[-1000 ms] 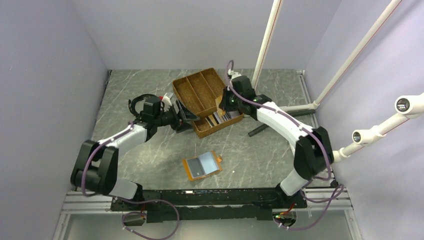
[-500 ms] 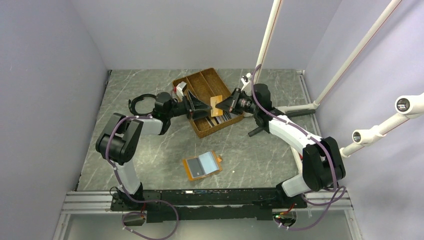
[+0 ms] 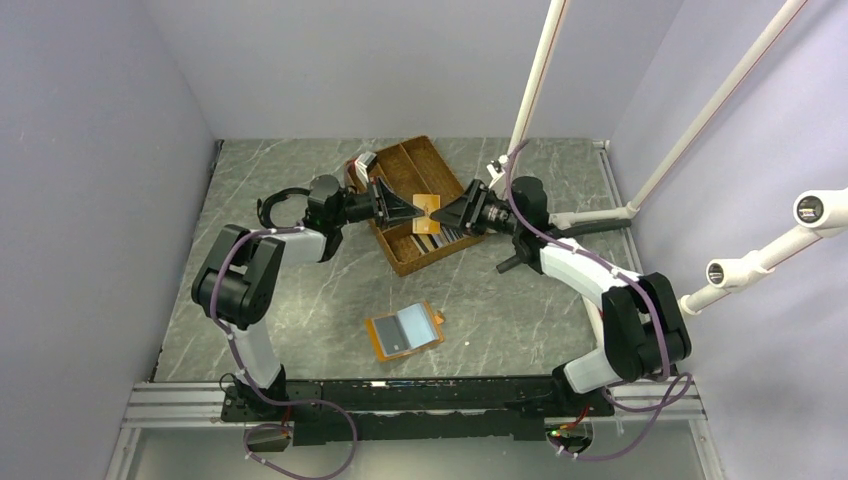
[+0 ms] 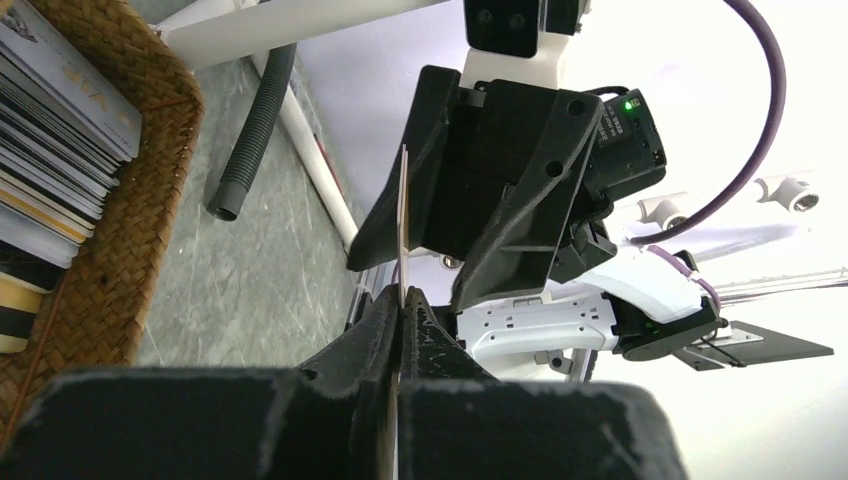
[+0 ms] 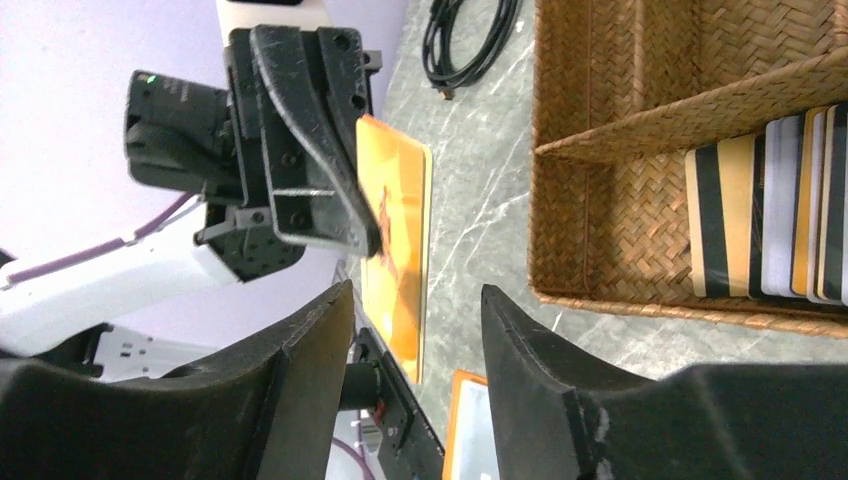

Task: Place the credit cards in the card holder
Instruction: Pick up the credit card from the storage box, then insert the credit card into the card holder.

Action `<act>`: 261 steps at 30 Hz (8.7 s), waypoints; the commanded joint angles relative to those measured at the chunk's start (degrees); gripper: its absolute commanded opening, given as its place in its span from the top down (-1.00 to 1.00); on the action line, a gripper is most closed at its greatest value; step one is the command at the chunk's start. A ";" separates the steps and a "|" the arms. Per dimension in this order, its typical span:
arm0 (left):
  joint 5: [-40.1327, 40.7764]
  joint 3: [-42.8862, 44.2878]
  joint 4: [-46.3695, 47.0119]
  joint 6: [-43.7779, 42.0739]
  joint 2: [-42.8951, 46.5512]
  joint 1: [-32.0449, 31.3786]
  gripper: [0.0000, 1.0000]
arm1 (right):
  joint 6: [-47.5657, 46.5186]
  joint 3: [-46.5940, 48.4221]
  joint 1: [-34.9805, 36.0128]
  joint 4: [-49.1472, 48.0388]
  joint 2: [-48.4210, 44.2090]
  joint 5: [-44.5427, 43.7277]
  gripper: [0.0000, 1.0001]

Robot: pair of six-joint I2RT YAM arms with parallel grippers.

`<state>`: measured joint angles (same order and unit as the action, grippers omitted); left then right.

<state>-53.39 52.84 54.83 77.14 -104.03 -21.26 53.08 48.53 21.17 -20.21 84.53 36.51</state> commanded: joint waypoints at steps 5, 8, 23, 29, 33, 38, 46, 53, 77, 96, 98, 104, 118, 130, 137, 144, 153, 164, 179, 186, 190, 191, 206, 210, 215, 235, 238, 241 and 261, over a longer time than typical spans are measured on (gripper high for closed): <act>-5.51 0.85 13.26 5.00 -3.03 0.87 0.95 | 3.20 -3.11 -2.49 -10.83 -2.84 6.37 0.12; -5.51 0.51 16.70 7.54 -3.80 0.87 0.96 | 2.74 -3.07 -2.54 -11.45 -2.68 6.57 0.26; -6.28 0.12 19.69 9.93 -2.36 0.95 0.99 | 0.49 -2.37 -2.86 -9.01 -2.28 4.65 0.71; -6.86 0.24 18.33 9.08 -0.86 0.95 0.99 | 1.29 -2.81 -3.37 -9.82 -1.93 4.97 0.74; -7.18 0.25 18.61 9.22 -0.52 0.95 0.99 | 2.01 -3.52 -3.86 -10.85 -2.19 5.30 0.74; -7.28 0.15 19.12 9.64 -0.64 0.95 0.99 | 2.27 -3.55 -4.12 -11.24 -2.17 5.85 0.74; -7.32 0.53 20.36 10.66 -0.61 0.95 0.99 | 2.66 -3.84 -4.13 -11.95 -1.44 6.64 0.72; -7.28 0.42 19.99 10.47 -0.47 0.88 0.99 | -0.31 -2.62 -3.24 -8.42 -2.17 5.93 0.71; -6.86 1.61 16.96 9.46 -1.63 0.94 0.98 | 2.10 -0.16 1.87 -11.20 0.19 6.14 0.72; -0.09 12.64 -26.92 -10.51 -12.20 2.27 0.17 | -0.31 2.31 2.30 5.82 8.11 -19.87 1.00; 1.43 13.82 -31.82 -13.69 -12.10 2.27 0.05 | -1.20 3.49 2.30 8.85 9.06 -22.01 1.00; 11.60 19.91 -57.36 -28.70 -7.50 2.10 -0.61 | -9.26 11.21 4.82 23.31 10.22 -34.79 1.00; 4.65 6.22 -59.51 -36.07 15.47 2.01 -0.99 | -28.75 15.65 15.43 31.38 -2.00 -24.14 1.00; -5.47 -20.48 -23.79 -10.31 42.76 1.48 -0.62 | -3.96 -0.88 14.20 0.88 -12.97 13.69 1.00; -2.55 -19.66 -36.26 -15.11 47.73 -0.02 0.27 | -0.23 -4.59 14.99 -3.29 -14.78 16.41 1.00; -0.30 -21.18 -37.52 -14.79 46.76 -2.69 0.41 | -1.29 -6.91 15.55 -1.90 -15.96 14.93 1.00; 16.11 -19.34 -73.68 -26.41 43.72 -3.09 0.03 | -26.73 -0.55 14.84 41.28 -9.41 -3.18 1.00; 19.72 -21.88 -64.90 -27.96 30.98 -8.45 1.00 | -19.88 -6.42 16.04 21.35 0.71 3.13 1.00; 27.75 -26.05 -70.61 -25.86 28.52 -8.45 1.00 | -12.98 -10.30 18.01 6.96 8.63 5.75 1.00; 29.93 -26.04 -71.89 -26.22 29.23 -8.45 1.00 | -10.84 -11.61 19.51 3.71 10.13 4.75 1.00; 29.66 -26.30 -71.22 -26.21 28.60 -8.43 1.00 | -11.06 -11.50 19.93 4.30 10.65 3.42 1.00; 29.64 -26.46 -70.99 -26.09 28.54 -8.45 1.00 | -10.88 -11.45 20.04 4.23 10.85 3.68 1.00; 29.44 -27.05 -70.25 -25.93 28.39 -8.45 1.00 | -9.75 -13.02 22.68 10.44 9.90 -0.61 1.00; 29.54 -27.38 -70.31 -25.59 29.00 -8.45 1.00 | -8.22 -13.59 23.21 12.46 9.43 -1.27 1.00; 29.48 -27.66 -69.89 -25.17 29.06 -8.45 1.00 | -7.92 -12.74 23.22 18.36 7.95 -4.11 1.00; 29.59 -27.52 -69.52 -25.62 29.46 -8.45 1.00 | -13.14 -5.56 23.83 21.92 15.80 4.46 1.00; 29.85 -27.35 -69.80 -25.97 30.36 -8.45 1.00 | -16.19 -3.46 23.83 22.87 18.12 6.58 1.00; 30.28 -27.12 -70.65 -26.33 31.28 -8.54 1.00 | -22.18 -0.64 24.20 26.84 19.91 5.97 1.00; 28.62 -30.61 -71.01 -24.53 35.01 -8.92 1.00 | -26.74 1.87 27.78 35.14 12.53 -7.66 0.22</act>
<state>-23.70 23.03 -19.59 51.96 -67.92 -29.74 28.14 50.15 47.42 14.15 95.35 32.97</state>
